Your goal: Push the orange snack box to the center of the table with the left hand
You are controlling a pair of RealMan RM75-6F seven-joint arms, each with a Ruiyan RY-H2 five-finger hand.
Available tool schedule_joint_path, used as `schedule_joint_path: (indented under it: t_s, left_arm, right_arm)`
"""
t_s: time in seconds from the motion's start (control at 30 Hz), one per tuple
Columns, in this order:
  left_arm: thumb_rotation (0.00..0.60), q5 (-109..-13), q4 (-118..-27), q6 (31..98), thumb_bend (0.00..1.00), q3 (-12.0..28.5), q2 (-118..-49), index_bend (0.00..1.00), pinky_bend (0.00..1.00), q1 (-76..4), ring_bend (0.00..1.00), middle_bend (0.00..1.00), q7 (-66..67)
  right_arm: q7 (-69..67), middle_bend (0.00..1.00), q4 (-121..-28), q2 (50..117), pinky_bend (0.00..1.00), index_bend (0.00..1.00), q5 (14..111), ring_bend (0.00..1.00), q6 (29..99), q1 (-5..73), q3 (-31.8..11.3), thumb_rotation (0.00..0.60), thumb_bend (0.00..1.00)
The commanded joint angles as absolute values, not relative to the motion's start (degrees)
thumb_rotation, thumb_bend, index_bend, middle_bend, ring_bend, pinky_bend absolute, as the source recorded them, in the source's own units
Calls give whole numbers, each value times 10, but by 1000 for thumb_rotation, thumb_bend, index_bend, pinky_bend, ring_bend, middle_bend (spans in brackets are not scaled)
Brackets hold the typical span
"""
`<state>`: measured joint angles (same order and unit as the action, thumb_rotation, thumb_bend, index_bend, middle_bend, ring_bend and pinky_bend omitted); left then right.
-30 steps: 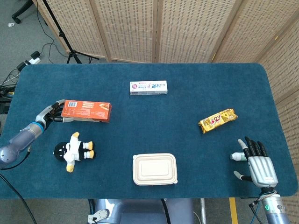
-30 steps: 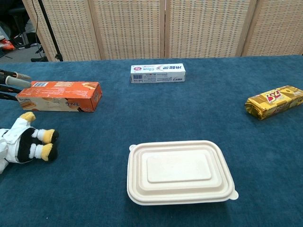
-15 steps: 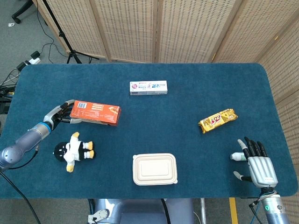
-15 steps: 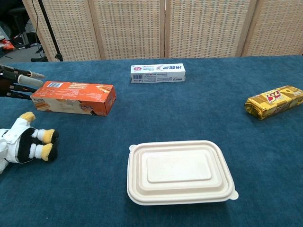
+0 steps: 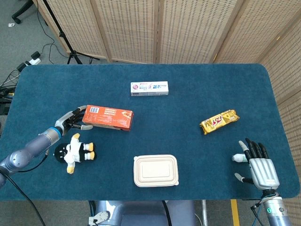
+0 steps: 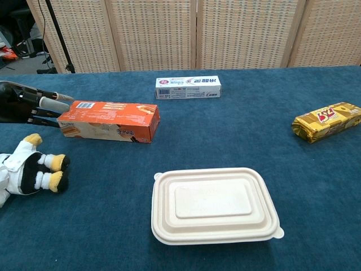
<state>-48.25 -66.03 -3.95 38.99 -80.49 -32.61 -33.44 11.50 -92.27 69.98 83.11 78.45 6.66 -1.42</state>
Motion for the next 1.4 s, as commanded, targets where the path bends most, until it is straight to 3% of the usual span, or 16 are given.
schedule_joint_path:
  t_s: [0.03,0.5,1.1,1.4]
  left_arm:
    - [600,-475,-673,-34,71,382,-803,0,0,-331,0,0,-337]
    - [600,-453,-735,-12,71,350,-783,0,0,-353,0,0,-347]
    - [600,-406,-794,34,71,265,-761,0,0,-422,0,0,-382]
    - [600,-397,-807,47,72,253,-769,0,0,-441,0,0,-387]
  right_arm:
    - [113,0,-923,699,0,18,831,0,785,66,-14,600,53]
    - [106,0,-925,696,0,18,833,0,788,65,-15,600,53]
    - [98,0,-927,692,0,18,839,0,793,64,-14,600,53]
    - [95,0,-927,691,0,18,838,0,793,63,-15,600,53]
